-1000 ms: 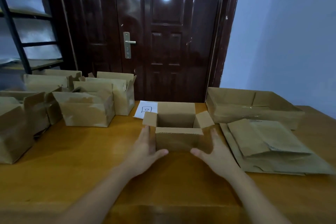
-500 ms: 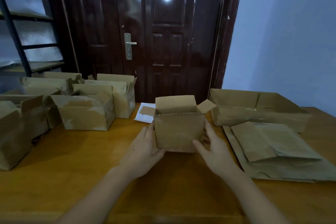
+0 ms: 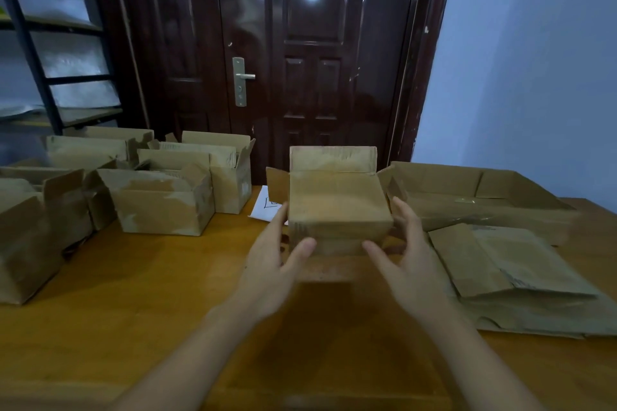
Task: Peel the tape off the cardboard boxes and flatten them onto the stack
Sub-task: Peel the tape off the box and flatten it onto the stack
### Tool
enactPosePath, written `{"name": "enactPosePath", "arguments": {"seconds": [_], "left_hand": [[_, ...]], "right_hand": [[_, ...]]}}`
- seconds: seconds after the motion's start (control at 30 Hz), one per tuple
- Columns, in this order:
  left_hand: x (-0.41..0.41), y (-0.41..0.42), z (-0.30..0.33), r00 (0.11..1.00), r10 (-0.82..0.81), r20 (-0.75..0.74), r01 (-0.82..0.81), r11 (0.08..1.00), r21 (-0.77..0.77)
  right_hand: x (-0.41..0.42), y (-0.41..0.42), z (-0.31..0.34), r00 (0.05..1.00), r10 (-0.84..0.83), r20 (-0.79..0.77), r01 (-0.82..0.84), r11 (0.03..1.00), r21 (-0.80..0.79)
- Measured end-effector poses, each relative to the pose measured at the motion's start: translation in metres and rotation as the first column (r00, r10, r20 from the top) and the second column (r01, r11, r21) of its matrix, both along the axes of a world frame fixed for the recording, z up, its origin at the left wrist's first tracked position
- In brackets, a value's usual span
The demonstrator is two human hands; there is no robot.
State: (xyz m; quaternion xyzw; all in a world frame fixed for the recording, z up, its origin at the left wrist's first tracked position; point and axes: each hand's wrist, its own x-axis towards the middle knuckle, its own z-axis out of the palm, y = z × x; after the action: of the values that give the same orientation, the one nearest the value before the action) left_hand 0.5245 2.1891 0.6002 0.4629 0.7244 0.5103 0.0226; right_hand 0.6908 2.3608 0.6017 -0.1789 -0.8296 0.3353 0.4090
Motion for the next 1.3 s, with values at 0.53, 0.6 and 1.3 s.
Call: {"name": "enactPosePath", "arguments": {"seconds": [0.53, 0.6, 1.3], "left_hand": [[-0.013, -0.015, -0.003, 0.998, 0.015, -0.063, -0.015, 1.0, 0.011], [-0.018, -0.018, -0.009, 0.998, -0.008, -0.061, 0.007, 1.0, -0.005], [-0.037, -0.044, -0.027, 0.934, -0.068, -0.351, -0.049, 0.947, -0.316]], "right_hand": [[-0.011, -0.024, 0.031, 0.998, -0.01, 0.056, 0.019, 0.987, -0.159], [-0.014, -0.023, 0.026, 0.998, 0.016, 0.067, -0.002, 0.98, -0.197], [-0.046, -0.003, 0.002, 0.985, -0.15, 0.086, 0.166, 0.961, -0.222]]}}
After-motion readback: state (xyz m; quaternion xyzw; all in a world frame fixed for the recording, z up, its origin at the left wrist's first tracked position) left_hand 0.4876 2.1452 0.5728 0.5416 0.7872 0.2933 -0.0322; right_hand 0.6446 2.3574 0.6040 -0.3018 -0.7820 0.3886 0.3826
